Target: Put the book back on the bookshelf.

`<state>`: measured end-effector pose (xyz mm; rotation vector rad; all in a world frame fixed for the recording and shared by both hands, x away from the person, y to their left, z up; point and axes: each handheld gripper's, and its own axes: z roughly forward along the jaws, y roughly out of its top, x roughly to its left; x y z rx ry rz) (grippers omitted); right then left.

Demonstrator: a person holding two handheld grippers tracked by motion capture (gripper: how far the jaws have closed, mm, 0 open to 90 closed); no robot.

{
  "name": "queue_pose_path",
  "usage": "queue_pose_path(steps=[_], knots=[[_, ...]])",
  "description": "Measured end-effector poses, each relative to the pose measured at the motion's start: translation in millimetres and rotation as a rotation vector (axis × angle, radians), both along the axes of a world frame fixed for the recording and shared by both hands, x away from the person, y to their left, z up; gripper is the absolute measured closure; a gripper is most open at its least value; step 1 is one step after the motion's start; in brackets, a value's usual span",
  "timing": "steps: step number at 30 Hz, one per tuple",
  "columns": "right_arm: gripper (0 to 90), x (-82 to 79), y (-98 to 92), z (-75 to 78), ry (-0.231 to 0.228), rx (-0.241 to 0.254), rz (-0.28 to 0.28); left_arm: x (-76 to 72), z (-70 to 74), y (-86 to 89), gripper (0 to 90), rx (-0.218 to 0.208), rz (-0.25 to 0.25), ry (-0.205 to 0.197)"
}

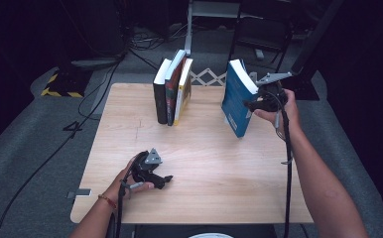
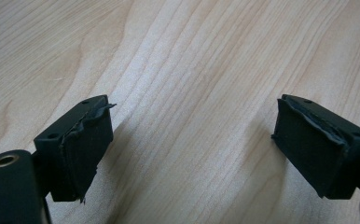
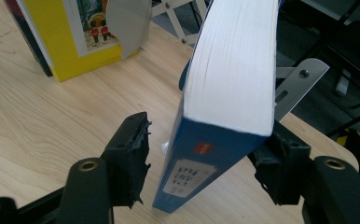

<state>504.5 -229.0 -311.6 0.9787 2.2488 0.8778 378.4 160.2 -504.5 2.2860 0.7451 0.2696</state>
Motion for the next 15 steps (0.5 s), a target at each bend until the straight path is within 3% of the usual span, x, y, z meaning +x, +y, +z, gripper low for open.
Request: queue_pose_path(steps=[9,15], knots=[[39.8,-8.8,-7.5,-0.4,-0.004,0.001,0.007,0.0,0.0,0.0,12.1,0.000,-0.001,0.000],[38.9,-15.4,-12.3,-2.5,-0.006,-0.026,0.016,0.0,0.0,0.0,12.1,0.000,0.000,0.000]])
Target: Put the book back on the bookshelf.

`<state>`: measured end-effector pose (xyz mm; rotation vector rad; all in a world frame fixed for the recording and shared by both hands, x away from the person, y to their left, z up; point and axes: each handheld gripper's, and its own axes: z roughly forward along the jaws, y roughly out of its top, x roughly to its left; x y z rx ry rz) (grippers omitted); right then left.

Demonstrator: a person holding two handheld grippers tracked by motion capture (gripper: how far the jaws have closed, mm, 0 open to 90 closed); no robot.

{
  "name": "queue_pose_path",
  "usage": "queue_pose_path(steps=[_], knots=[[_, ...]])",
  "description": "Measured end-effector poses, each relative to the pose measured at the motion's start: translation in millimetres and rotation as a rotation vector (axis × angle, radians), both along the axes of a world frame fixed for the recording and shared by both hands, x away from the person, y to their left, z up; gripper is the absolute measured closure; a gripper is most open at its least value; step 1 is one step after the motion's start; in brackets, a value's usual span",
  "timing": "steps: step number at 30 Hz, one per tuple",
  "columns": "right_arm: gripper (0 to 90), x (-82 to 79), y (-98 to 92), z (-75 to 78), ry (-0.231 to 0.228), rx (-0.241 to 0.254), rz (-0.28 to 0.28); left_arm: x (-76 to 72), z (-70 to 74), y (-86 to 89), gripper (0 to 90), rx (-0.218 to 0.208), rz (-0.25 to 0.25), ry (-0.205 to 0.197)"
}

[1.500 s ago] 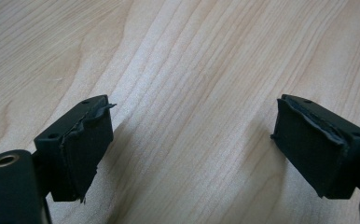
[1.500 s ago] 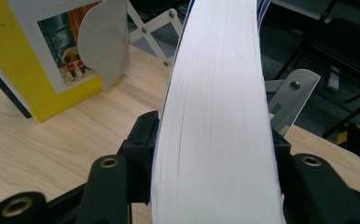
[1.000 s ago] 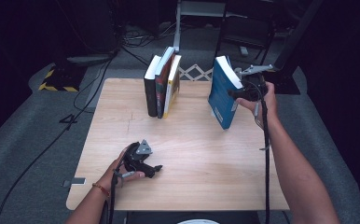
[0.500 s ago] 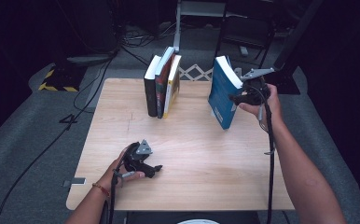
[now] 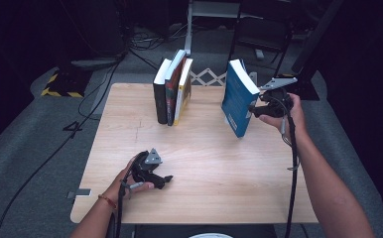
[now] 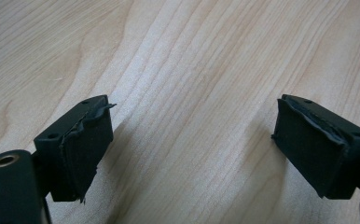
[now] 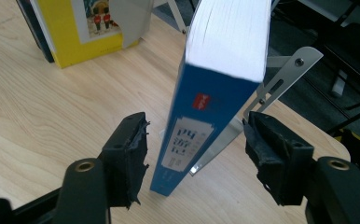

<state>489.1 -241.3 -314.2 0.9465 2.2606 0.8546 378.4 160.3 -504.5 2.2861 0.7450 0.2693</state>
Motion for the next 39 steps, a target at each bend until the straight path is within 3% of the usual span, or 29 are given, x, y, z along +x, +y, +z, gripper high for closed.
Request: queue_pose_path(steps=[22,39], knots=[[30.8,-20.1,-8.6,-22.0,0.002,-0.048,0.022,0.0,0.0,0.0,12.1,0.000,0.000,0.000],[26.8,-33.8,-24.9,-46.7,0.016,-0.042,0.030,-0.2,-0.1,-0.3,12.0,-0.001,0.004,0.000]])
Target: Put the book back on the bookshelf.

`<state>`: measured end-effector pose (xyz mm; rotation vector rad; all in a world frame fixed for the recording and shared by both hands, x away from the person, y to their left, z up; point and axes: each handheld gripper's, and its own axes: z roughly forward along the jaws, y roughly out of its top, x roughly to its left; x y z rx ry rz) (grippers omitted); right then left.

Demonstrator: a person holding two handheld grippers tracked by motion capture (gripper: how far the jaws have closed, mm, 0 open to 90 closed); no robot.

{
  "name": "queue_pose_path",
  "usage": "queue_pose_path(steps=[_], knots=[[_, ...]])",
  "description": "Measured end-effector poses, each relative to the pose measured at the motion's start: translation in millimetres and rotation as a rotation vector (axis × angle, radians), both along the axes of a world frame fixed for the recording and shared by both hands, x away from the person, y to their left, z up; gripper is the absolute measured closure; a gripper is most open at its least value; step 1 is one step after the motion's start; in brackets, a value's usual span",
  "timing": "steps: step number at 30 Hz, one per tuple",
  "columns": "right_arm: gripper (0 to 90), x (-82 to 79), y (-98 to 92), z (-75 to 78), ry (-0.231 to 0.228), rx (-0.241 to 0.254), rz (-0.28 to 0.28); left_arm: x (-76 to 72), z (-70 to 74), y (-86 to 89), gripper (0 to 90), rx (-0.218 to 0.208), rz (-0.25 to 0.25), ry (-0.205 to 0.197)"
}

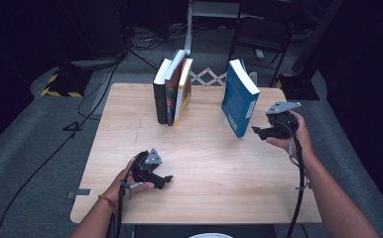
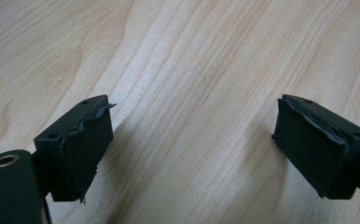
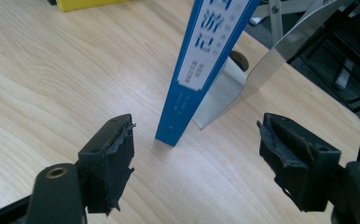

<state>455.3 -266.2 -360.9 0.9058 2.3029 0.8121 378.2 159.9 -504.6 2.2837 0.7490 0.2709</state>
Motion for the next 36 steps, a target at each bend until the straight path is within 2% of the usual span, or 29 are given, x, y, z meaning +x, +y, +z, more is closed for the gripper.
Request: queue_pose_path(steps=[14,24,29,36], knots=[[26.9,-13.4,-14.5,-25.0,0.018,-0.009,0.009,-0.1,0.0,-0.1,12.0,0.001,0.002,0.000],[26.6,-25.6,-19.5,-35.9,0.012,-0.009,0.056,-0.1,0.0,-0.1,12.0,0.000,0.001,0.000],[26.6,-31.0,-21.5,-42.6,0.010,-0.031,0.066,-0.1,0.0,-0.1,12.0,0.000,0.001,0.000],[26.6,-42.0,-26.3,-61.3,0.023,-0.015,0.087,-0.1,0.0,-0.1,11.9,0.000,0.002,0.001]])
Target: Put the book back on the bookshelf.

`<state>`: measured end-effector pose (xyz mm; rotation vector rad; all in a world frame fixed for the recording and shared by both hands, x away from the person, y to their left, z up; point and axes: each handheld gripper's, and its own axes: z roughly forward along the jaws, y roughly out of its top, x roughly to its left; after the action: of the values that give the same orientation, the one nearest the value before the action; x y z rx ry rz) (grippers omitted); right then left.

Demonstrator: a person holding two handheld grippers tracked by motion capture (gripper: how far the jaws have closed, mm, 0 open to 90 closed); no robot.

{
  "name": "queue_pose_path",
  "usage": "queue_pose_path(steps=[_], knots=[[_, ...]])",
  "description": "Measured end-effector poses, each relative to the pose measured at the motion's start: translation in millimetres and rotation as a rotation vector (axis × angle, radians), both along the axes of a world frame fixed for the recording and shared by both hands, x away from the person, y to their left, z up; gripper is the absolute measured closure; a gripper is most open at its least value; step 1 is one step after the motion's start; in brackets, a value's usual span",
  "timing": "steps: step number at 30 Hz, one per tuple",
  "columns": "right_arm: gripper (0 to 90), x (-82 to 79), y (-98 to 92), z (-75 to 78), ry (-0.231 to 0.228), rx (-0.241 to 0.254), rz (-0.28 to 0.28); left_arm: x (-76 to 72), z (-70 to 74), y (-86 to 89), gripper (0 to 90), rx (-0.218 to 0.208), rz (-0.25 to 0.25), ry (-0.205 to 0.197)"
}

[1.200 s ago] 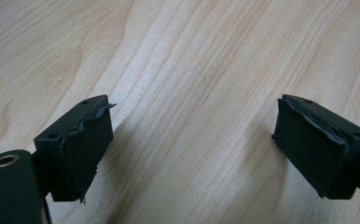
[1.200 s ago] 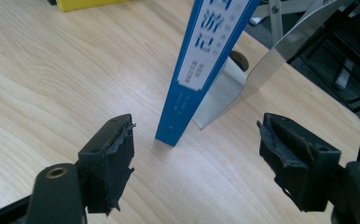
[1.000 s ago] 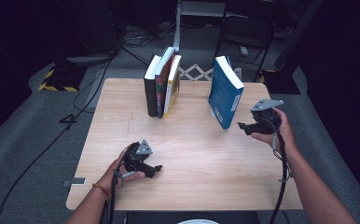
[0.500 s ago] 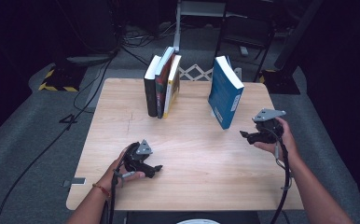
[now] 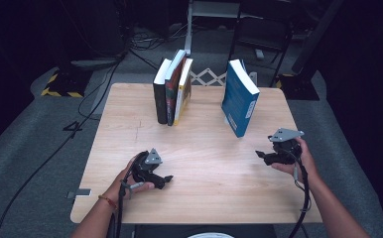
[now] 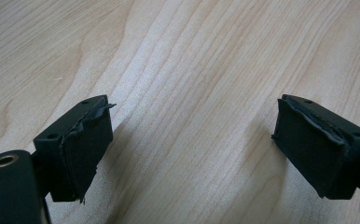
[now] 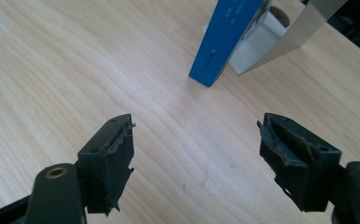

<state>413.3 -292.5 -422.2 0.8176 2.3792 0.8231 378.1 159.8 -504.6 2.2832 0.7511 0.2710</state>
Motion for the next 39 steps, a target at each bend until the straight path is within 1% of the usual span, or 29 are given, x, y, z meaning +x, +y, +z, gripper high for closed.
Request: queue_pose_path(steps=[4,7,9,10,12,14,16,17,21,26,29,31,35,37,38,39], knots=[[26.6,-6.7,-4.1,-10.2,0.005,-0.012,0.010,0.0,0.0,0.0,11.9,0.000,0.000,0.000],[26.6,-11.5,-7.3,-16.3,0.008,0.003,0.016,0.0,0.0,0.0,11.9,0.000,0.000,0.000],[26.6,-15.2,-10.1,-20.9,0.007,0.001,0.022,0.0,0.0,0.0,11.9,0.000,0.000,0.000],[26.5,-16.5,-10.8,-23.4,0.009,0.009,0.022,0.0,0.0,0.0,11.9,0.000,0.000,0.000],[26.4,-18.2,-11.9,-25.6,0.011,0.010,0.027,0.0,0.0,0.0,11.9,0.000,0.000,0.000],[26.4,-23.6,-14.5,-32.9,0.012,0.010,0.034,0.0,0.0,0.0,11.9,0.000,0.000,0.000],[26.4,-24.9,-15.6,-34.4,0.012,0.014,0.039,0.0,0.0,0.0,11.9,0.000,0.000,0.000],[26.4,-29.4,-17.9,-39.2,0.019,0.017,0.039,0.0,0.0,0.0,11.9,0.000,0.000,0.000],[26.4,-36.2,-22.6,-45.2,0.018,0.023,0.040,0.0,0.0,0.0,11.9,0.000,0.000,0.000],[25.4,-46.5,-32.4,-53.3,0.023,0.060,0.039,-0.4,0.0,-0.3,11.9,0.000,0.006,0.000],[24.8,-52.4,-39.5,-57.9,0.025,0.080,0.029,-0.5,0.0,-0.4,11.9,0.000,0.008,0.000],[24.4,-55.8,-44.1,-60.4,0.018,0.089,0.016,-0.6,0.0,-0.4,11.9,0.000,0.008,0.000],[23.7,-62.5,-53.3,-65.5,0.030,0.119,0.004,-0.5,0.0,-0.4,11.9,0.000,0.008,0.000],[23.5,-64.0,-55.9,-67.0,0.030,0.124,0.004,-0.5,0.0,-0.4,11.9,0.000,0.008,0.000],[23.4,-68.0,-61.7,-70.5,0.040,0.139,-0.011,-0.6,0.0,-0.4,11.9,0.000,0.008,0.000],[23.4,-68.0,-61.7,-70.5,0.040,0.139,-0.011,-0.6,0.0,-0.4,11.9,0.000,0.008,0.000]])
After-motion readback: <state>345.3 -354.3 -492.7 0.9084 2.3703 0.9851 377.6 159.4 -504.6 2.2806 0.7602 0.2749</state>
